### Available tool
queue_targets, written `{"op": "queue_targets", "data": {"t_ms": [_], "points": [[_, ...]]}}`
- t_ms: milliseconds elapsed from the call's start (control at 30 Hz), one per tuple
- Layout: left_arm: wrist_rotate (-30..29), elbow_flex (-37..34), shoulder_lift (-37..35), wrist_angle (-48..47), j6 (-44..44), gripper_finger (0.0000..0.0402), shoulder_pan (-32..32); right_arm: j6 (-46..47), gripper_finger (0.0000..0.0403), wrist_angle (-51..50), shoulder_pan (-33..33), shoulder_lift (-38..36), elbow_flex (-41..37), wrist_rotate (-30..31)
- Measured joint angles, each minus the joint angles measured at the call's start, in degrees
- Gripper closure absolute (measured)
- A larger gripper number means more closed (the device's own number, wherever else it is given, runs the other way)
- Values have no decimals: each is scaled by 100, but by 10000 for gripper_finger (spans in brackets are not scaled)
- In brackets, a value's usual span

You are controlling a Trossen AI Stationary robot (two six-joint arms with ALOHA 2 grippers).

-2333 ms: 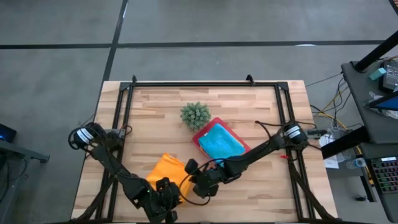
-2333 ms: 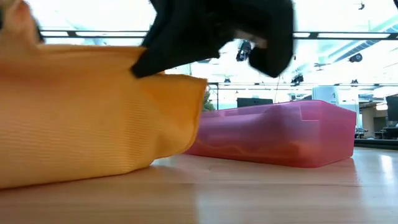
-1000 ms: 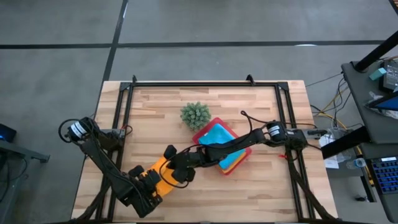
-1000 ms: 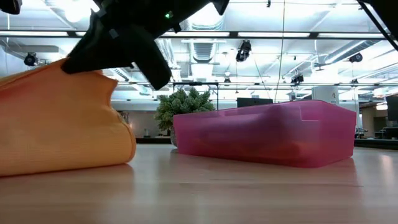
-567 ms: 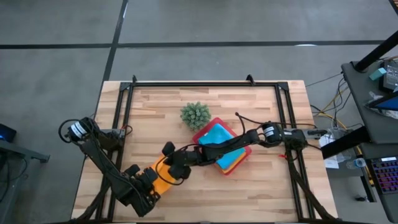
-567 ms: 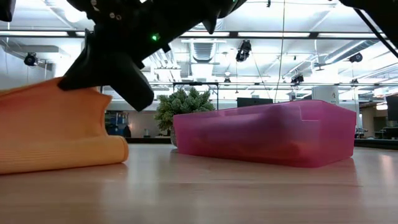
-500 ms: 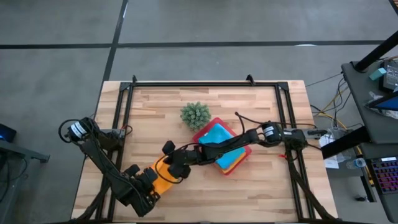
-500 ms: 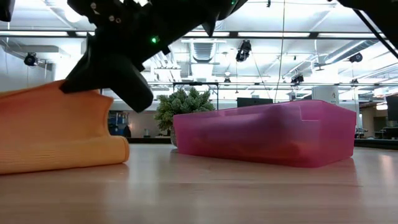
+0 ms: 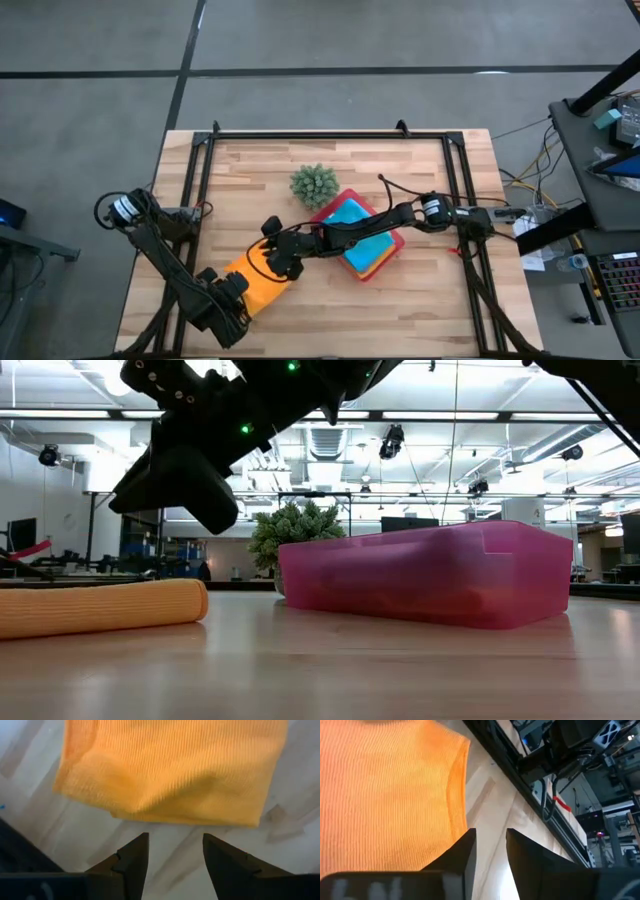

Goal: Fold microfiber towels
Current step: Fold the orange microfiber cloth

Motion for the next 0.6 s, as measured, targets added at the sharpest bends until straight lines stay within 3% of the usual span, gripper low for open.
{"op": "queue_targets", "data": {"t_ms": [200, 333, 467, 600], "points": [[58, 98, -195, 16, 70, 231, -84, 345, 315, -418, 38, -160, 0, -101], [41, 96, -354, 10, 80, 231, -154, 897, 336, -1113, 75, -206, -13, -561], [-181, 59, -377, 141, 74, 231, -260, 1256, 362, -1739, 122, -206, -74, -1128], [-599, -66, -339, 794, -5, 231, -399, 1484, 384, -1948, 227, -206, -255, -1255]]}}
